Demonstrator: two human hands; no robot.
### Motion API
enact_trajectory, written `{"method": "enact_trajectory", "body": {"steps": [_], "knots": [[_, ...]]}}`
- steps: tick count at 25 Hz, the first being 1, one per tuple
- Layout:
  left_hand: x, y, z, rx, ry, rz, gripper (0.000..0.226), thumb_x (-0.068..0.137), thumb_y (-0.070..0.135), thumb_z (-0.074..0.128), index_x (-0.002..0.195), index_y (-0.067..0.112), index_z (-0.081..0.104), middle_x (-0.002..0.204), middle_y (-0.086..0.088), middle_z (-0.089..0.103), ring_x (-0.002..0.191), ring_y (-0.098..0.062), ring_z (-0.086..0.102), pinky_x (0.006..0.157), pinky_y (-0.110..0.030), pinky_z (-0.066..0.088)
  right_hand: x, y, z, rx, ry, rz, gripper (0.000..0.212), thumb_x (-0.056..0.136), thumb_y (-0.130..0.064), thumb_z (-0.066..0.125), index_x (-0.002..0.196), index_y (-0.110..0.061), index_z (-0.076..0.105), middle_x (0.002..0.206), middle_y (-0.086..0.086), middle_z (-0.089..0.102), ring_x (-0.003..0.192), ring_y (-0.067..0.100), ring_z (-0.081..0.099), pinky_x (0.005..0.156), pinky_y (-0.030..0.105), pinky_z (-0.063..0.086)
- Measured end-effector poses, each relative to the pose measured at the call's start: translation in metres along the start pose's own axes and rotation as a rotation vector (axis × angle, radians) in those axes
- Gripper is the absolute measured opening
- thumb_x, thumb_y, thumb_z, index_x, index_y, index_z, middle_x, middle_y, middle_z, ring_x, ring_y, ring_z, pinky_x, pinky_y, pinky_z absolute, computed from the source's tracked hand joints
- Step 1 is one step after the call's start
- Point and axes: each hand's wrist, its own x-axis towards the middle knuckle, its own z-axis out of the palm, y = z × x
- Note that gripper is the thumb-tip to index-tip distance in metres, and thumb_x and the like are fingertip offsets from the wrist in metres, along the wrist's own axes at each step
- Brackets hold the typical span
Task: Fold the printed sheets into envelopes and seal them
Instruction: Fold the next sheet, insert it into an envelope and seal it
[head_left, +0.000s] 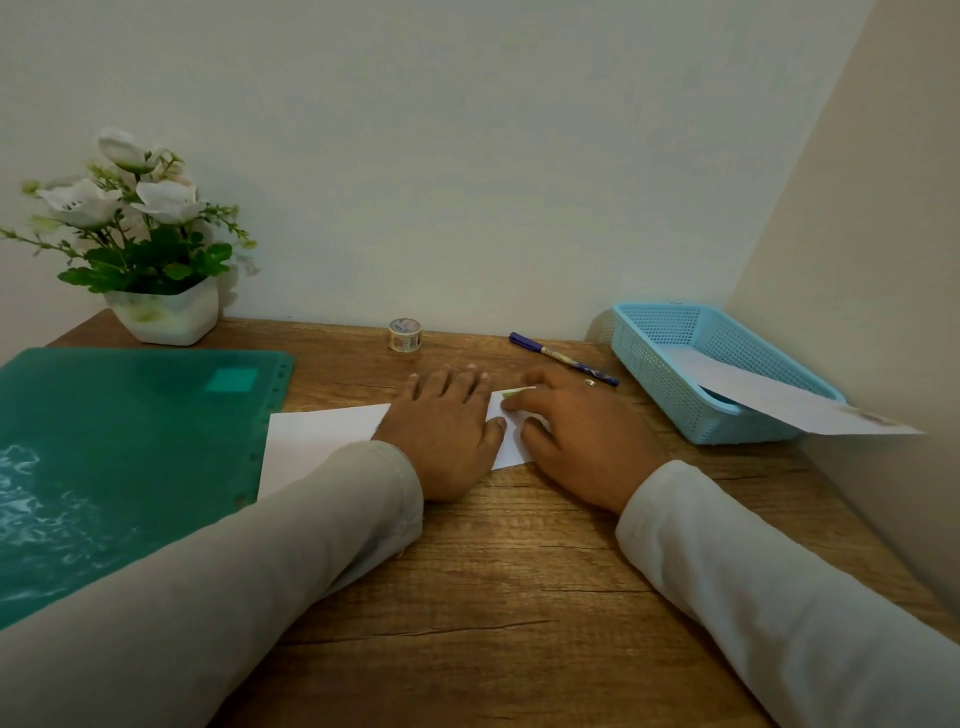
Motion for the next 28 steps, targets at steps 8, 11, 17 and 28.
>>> {"method": "enact_trajectory", "body": {"steps": [8,11,17,28], "knots": [[0.001,0.0,0.004,-0.004,0.003,-0.002,0.066,0.104,0.052,0.015,0.16,0.02,0.002,0.168,-0.001,0.001,0.154,-0.023,0.0,0.124,-0.049,0.003,-0.004,-0.002,0.0,-0.163,0.0,0.102,0.046,0.103,-0.041,0.036,0.139,-0.024,0.057,0.147,-0.005,0.05,0.114,0.018,0.062,0.078,0.032,0.047],[0.0,-0.001,0.003,0.003,-0.005,0.005,0.066,0.103,0.053,0.014,0.159,0.02,0.002,0.168,-0.001,0.0,0.154,-0.023,0.0,0.124,-0.049,0.003,-0.009,-0.008,0.0,-0.16,0.001,0.116,0.041,0.102,-0.04,0.038,0.128,-0.019,0.063,0.146,-0.003,0.051,0.112,0.018,0.061,0.076,0.032,0.05],[0.001,0.001,0.0,-0.022,-0.026,0.003,0.067,0.103,0.054,0.017,0.16,0.022,0.002,0.168,0.0,0.001,0.154,-0.023,0.0,0.124,-0.05,0.005,-0.02,-0.006,-0.001,-0.02,-0.025,0.068,0.041,0.102,-0.037,0.041,0.138,-0.029,0.059,0.156,-0.004,0.043,0.126,0.022,0.055,0.094,0.04,0.052],[-0.029,-0.059,-0.082,-0.021,-0.361,-0.063,0.1,0.064,0.081,0.067,0.143,0.027,0.039,0.142,0.004,0.052,0.123,-0.02,0.052,0.112,-0.04,0.04,-0.024,-0.009,-0.004,0.067,-0.033,0.121,0.054,0.101,-0.059,0.042,0.148,-0.034,0.048,0.156,-0.007,0.04,0.134,0.021,0.049,0.102,0.039,0.049]]}}
